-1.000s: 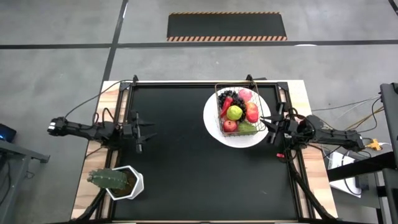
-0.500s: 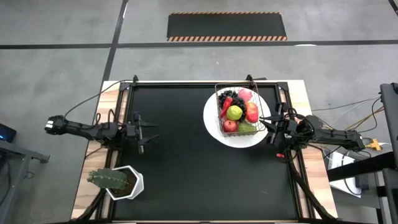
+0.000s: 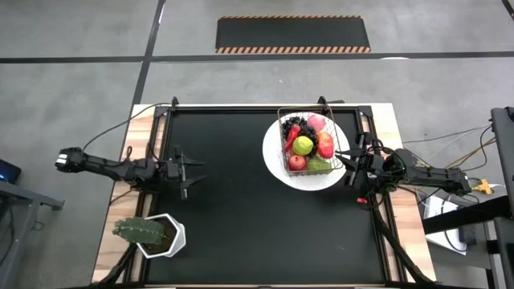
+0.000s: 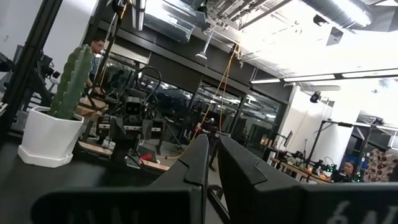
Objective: Build produce basket
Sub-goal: Return to Home Position
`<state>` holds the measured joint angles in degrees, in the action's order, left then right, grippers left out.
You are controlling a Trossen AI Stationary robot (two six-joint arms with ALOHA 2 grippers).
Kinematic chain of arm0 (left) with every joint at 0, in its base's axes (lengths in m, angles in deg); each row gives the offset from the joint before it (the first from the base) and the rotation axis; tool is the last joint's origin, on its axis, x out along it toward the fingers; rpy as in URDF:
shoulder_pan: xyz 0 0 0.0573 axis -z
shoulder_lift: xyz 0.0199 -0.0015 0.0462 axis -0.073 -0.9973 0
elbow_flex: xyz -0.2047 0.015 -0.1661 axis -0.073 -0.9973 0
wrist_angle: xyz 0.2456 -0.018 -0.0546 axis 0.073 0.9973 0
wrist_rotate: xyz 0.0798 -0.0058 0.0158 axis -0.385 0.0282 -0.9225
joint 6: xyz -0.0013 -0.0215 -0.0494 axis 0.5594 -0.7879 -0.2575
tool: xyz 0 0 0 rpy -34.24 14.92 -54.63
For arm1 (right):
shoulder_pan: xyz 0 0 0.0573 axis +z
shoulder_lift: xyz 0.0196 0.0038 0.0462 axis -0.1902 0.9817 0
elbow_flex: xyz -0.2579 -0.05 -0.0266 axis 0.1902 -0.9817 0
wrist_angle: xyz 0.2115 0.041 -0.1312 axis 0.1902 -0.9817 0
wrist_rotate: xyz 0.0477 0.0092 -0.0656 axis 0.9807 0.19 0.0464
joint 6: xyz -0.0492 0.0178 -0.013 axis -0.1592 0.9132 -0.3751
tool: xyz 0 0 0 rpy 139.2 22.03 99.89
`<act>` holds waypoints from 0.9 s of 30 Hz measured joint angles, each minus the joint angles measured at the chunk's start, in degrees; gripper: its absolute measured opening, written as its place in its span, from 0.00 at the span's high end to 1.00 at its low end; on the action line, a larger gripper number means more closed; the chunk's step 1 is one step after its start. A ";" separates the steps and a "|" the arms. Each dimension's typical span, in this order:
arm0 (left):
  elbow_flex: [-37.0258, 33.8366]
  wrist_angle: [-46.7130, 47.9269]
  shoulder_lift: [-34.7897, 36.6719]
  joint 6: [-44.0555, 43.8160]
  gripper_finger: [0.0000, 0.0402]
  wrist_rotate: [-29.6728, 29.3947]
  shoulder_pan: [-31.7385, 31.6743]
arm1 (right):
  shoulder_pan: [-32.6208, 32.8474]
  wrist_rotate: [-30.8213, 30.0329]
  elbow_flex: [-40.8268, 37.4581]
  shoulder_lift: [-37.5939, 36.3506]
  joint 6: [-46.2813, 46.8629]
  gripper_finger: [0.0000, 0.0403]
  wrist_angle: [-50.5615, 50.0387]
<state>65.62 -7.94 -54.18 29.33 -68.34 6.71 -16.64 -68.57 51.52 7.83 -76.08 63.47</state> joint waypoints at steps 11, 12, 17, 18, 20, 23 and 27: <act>-0.02 0.00 -2.25 0.00 0.52 0.02 0.00 | 0.00 0.00 -0.02 0.00 0.00 0.93 0.00; -0.02 0.00 -2.42 0.00 0.52 0.02 0.00 | 0.01 0.00 -0.02 0.00 0.00 0.93 0.00; -0.02 0.00 -3.33 0.00 0.52 0.00 0.00 | 0.00 0.00 -0.02 -0.04 0.00 0.93 0.01; -0.02 0.00 -3.52 0.02 0.52 0.02 0.00 | 0.00 0.00 -0.02 -0.04 0.00 0.93 0.00; -0.02 0.00 -3.87 0.00 0.52 0.00 0.00 | 0.00 0.00 -0.02 -0.04 -0.01 0.93 0.00; -0.02 0.00 -4.34 0.00 0.52 0.02 0.03 | 0.00 0.00 -0.02 -0.04 0.00 0.93 0.00; -0.02 0.00 -4.94 0.00 0.52 0.02 0.02 | 0.01 0.00 -0.02 -0.03 0.00 0.93 0.00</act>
<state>65.60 -7.94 -59.12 29.33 -68.32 6.73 -16.63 -68.57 51.50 7.80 -76.08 63.47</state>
